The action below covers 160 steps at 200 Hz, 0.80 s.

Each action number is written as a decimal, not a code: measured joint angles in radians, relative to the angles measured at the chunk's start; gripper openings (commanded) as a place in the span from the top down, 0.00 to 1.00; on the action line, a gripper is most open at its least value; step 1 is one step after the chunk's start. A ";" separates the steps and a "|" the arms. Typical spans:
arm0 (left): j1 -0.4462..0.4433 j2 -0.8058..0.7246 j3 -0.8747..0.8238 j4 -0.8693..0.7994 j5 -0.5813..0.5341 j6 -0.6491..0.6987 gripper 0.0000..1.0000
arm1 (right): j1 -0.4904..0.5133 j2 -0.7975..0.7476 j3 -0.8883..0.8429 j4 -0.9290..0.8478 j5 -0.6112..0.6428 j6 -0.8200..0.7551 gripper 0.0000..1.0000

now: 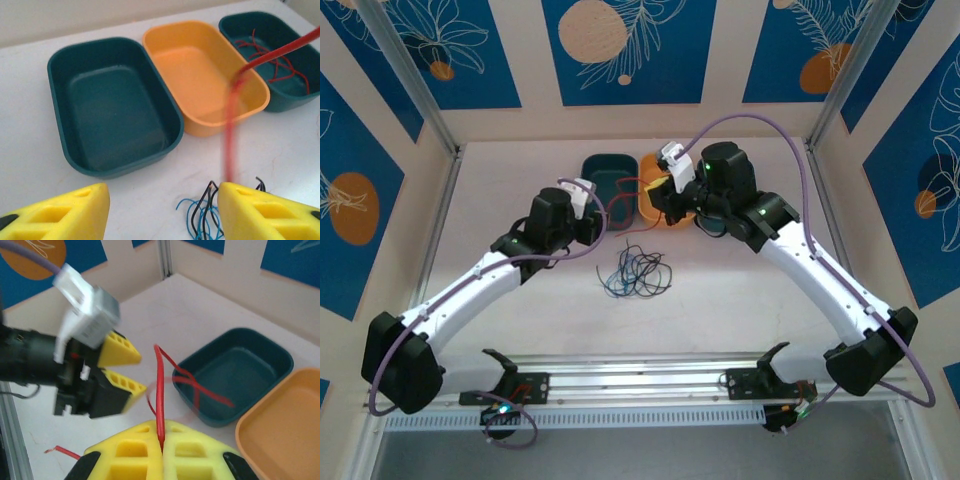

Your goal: Untangle the cables

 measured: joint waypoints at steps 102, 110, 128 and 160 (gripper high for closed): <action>0.000 0.012 -0.040 0.068 -0.051 -0.051 0.31 | 0.020 -0.015 0.080 -0.006 0.154 0.055 1.00; 0.000 0.011 -0.043 0.074 -0.051 -0.051 0.27 | 0.015 -0.015 0.090 -0.009 0.171 0.061 1.00; 0.000 0.010 -0.055 0.085 -0.054 -0.066 0.25 | -0.006 -0.015 0.108 -0.010 0.208 0.069 1.00; 0.000 -0.030 -0.104 0.140 -0.029 -0.084 0.24 | -0.037 -0.014 0.130 -0.036 0.258 0.088 1.00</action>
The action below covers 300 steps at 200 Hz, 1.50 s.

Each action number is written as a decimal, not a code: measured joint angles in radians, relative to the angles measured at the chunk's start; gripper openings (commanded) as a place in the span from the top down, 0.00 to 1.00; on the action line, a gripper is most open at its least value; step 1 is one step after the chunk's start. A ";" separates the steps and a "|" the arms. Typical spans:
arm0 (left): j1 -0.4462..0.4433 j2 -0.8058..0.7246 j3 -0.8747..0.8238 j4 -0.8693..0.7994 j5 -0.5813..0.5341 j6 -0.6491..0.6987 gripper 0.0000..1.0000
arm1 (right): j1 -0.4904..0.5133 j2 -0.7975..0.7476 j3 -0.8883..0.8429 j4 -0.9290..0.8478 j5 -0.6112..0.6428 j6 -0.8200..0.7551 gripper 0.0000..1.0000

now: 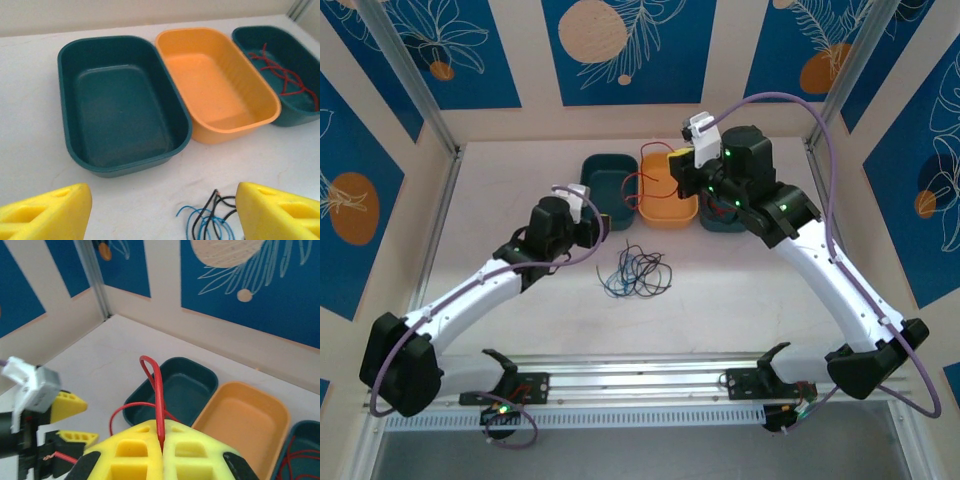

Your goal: Untangle the cables

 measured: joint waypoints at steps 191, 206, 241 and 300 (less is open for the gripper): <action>0.000 0.167 0.154 0.232 0.298 -0.111 0.93 | -0.008 0.010 0.020 -0.026 -0.001 0.037 1.00; 0.003 0.165 0.150 0.250 0.289 -0.128 1.00 | -0.014 0.010 0.020 -0.026 0.004 0.040 1.00; 0.045 0.122 0.060 0.317 0.275 -0.189 0.98 | -0.062 0.010 0.020 -0.045 0.098 0.076 1.00; 0.134 0.076 -0.104 0.481 0.269 -0.391 0.62 | -0.214 0.000 0.005 -0.145 0.164 0.213 1.00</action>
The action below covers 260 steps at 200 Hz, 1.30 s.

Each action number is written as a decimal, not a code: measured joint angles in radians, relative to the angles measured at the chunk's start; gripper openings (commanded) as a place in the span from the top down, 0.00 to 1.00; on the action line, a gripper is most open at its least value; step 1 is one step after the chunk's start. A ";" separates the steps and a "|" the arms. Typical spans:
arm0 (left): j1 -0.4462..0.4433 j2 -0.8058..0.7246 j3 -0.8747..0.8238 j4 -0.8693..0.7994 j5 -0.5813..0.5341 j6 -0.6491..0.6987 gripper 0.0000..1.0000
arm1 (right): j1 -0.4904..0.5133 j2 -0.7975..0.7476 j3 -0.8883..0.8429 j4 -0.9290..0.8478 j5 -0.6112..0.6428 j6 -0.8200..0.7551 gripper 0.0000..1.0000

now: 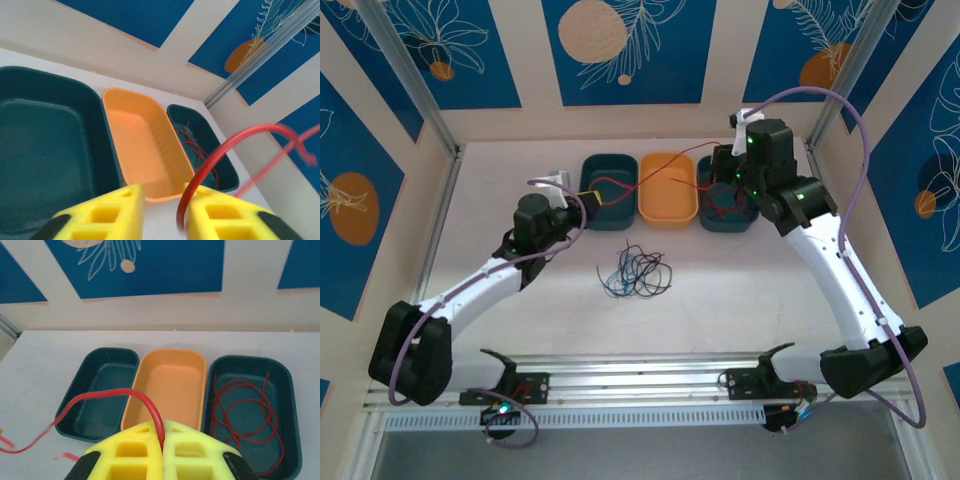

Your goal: Untangle the cables

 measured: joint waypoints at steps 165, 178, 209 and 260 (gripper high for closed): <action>0.007 0.007 0.003 -0.145 -0.013 -0.016 0.00 | -0.193 0.141 0.147 -0.068 0.055 -0.040 1.00; 0.007 -0.021 0.004 -0.178 -0.017 0.002 0.00 | -0.201 0.177 0.166 -0.068 0.052 -0.047 1.00; 0.007 -0.089 0.001 -0.238 -0.039 0.034 0.00 | -0.215 0.263 0.221 -0.065 0.045 -0.058 1.00; 0.007 -0.158 -0.035 -0.322 -0.064 0.064 0.00 | -0.242 0.375 0.257 -0.058 0.041 -0.062 1.00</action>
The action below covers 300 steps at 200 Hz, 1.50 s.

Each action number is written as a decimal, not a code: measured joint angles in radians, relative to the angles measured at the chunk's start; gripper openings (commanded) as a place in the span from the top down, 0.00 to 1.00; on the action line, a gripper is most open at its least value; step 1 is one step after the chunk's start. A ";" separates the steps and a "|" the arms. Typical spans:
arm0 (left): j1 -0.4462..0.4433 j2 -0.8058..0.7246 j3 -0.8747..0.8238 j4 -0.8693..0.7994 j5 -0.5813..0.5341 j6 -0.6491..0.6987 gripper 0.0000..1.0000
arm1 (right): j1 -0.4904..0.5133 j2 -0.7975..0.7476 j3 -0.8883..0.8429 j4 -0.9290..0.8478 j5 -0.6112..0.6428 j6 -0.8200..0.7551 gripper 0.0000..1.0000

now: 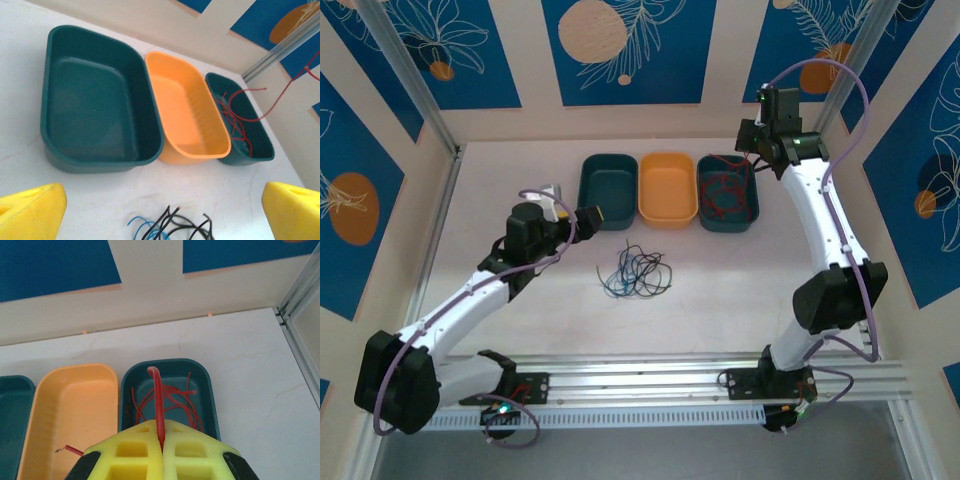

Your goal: Untangle the cables

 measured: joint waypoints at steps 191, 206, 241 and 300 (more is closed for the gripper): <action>0.000 -0.042 -0.050 -0.068 -0.022 0.000 0.00 | -0.035 0.315 -0.058 0.108 0.002 -0.137 1.00; 0.000 -0.053 -0.060 -0.068 -0.023 0.000 0.00 | -0.034 0.357 -0.058 0.127 0.014 -0.176 1.00; 0.000 -0.079 -0.078 -0.069 -0.035 0.000 0.00 | -0.027 0.421 -0.058 0.163 0.042 -0.260 1.00; 0.000 -0.089 -0.084 -0.068 -0.048 0.000 0.00 | 0.021 0.498 -0.058 0.175 0.060 -0.326 1.00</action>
